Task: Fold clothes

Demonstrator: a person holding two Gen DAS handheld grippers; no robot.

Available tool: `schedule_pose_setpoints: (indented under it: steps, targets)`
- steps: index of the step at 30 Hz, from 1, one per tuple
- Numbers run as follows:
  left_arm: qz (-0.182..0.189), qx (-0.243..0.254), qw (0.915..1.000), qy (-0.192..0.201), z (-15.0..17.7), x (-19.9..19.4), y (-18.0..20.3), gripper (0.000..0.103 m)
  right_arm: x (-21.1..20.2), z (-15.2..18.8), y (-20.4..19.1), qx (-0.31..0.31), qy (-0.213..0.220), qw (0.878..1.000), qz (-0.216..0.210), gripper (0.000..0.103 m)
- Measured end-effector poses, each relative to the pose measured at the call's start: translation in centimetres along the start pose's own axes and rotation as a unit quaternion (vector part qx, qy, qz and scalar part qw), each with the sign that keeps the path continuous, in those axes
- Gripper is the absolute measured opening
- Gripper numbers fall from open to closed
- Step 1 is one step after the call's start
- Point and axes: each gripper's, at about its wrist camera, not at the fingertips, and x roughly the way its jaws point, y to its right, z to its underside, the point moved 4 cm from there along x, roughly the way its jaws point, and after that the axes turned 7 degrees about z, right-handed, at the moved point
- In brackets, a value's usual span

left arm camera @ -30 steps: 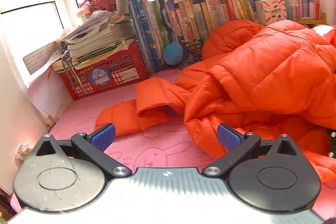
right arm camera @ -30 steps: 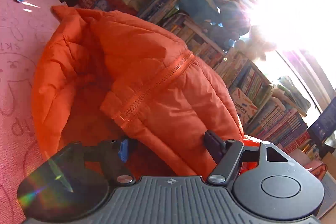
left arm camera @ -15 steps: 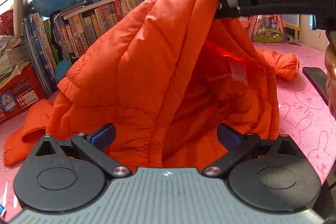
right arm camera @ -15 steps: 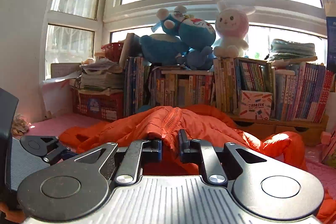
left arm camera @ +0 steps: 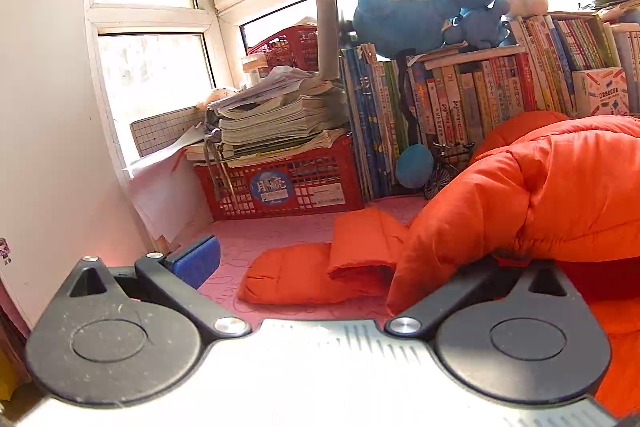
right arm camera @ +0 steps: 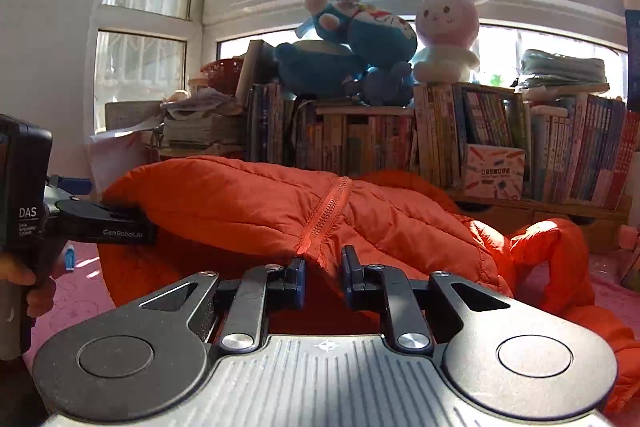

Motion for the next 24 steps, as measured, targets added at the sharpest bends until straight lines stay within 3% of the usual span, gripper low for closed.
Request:
schedule_pose_setpoints:
  steps: [4, 7, 9, 12, 14, 15, 17, 20, 22, 24]
  targets:
    - [0.034, -0.016, 0.9993, -0.004, 0.4, -1.6, -2.4, 0.103, 0.3, 1.8, -4.0, -0.129, 0.022, 0.99, 0.06, 0.028]
    - [0.061, -0.038, 0.9974, -0.009, 0.7, -2.8, -4.3, 0.103, 0.6, 3.4, -5.4, -0.19, 0.021, 0.978, 0.082, 0.034]
    - [0.039, -0.05, 0.9976, -0.026, 1.1, -2.7, -5.9, 0.103, 0.9, 4.5, -5.2, -0.204, 0.008, 0.975, 0.09, 0.038]
    - [-0.003, -0.06, 0.9965, -0.059, 2.4, -1.5, -8.1, 0.103, 0.5, 5.3, -0.4, -0.122, -0.031, 0.983, 0.135, 0.04]
    - [0.015, -0.079, 0.9924, -0.093, 4.0, -0.5, -9.5, 0.103, 0.2, 5.8, 3.0, -0.059, -0.058, 0.983, 0.165, 0.034]
    - [0.057, -0.093, 0.9878, -0.111, 4.6, -0.1, -9.4, 0.103, 0.1, 6.0, 4.7, -0.027, -0.071, 0.981, 0.179, 0.041]
    - [0.063, -0.076, 0.9863, -0.133, 5.5, -0.2, -8.4, 0.103, -0.8, 6.4, 6.6, 0.011, -0.087, 0.979, 0.184, 0.039]
    - [0.065, -0.033, 0.985, -0.156, 6.2, -0.5, -6.8, 0.103, -1.7, 6.8, 5.5, -0.051, -0.074, 0.976, 0.196, 0.039]
    - [0.119, 0.0, 0.9793, -0.164, 6.0, -1.3, -5.9, 0.103, -2.1, 7.1, 4.3, -0.069, -0.065, 0.982, 0.164, 0.039]
    - [0.192, 0.013, 0.9666, -0.169, 5.7, -2.6, -5.6, 0.103, -2.5, 7.1, 3.0, -0.077, -0.064, 0.988, 0.118, 0.039]
